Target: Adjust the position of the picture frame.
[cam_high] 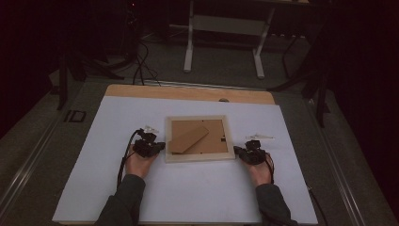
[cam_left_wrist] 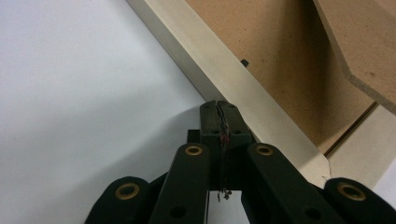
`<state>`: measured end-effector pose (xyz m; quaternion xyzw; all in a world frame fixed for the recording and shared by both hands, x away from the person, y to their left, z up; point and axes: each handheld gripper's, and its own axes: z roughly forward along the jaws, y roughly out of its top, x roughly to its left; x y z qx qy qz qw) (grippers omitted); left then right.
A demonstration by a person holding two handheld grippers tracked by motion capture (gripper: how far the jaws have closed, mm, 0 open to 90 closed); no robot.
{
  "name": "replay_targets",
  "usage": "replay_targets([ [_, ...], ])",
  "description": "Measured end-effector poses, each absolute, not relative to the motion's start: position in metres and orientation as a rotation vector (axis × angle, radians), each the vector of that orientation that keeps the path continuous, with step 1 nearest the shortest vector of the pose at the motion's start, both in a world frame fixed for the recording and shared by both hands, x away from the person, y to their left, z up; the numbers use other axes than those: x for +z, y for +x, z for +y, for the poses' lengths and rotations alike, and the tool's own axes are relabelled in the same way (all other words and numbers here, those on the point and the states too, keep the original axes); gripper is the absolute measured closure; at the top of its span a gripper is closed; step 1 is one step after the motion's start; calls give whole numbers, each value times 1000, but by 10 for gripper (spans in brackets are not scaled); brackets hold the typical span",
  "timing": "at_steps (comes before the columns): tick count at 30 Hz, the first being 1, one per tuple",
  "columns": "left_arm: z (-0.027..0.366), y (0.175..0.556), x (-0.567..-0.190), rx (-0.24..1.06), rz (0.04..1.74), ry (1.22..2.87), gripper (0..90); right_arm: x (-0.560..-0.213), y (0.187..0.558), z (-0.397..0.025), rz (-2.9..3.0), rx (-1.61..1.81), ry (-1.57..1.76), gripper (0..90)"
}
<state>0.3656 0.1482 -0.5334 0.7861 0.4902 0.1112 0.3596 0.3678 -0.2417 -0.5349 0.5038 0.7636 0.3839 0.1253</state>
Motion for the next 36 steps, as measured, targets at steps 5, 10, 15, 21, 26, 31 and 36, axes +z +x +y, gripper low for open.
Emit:
replay_targets([
  [5,150,367,-534,284,1271,2018,900,-535,364,-241,2229,1113,1451,900],
  [10,152,369,-534,280,1283,2003,900,-535,360,-237,2239,1105,1429,900],
  [15,152,370,-534,285,1289,2008,900,-535,360,-237,2237,1107,1434,900],
  [21,153,371,-534,284,1295,1997,900,-535,358,-236,2234,1106,1428,900],
  [26,155,372,-535,278,1300,1988,900,-535,357,-234,2241,1108,1428,900],
  [31,154,371,-534,285,1308,1987,900,-535,358,-235,2236,1112,1424,900],
  [36,153,371,-534,287,1310,1985,900,-535,358,-235,2235,1114,1425,900],
])
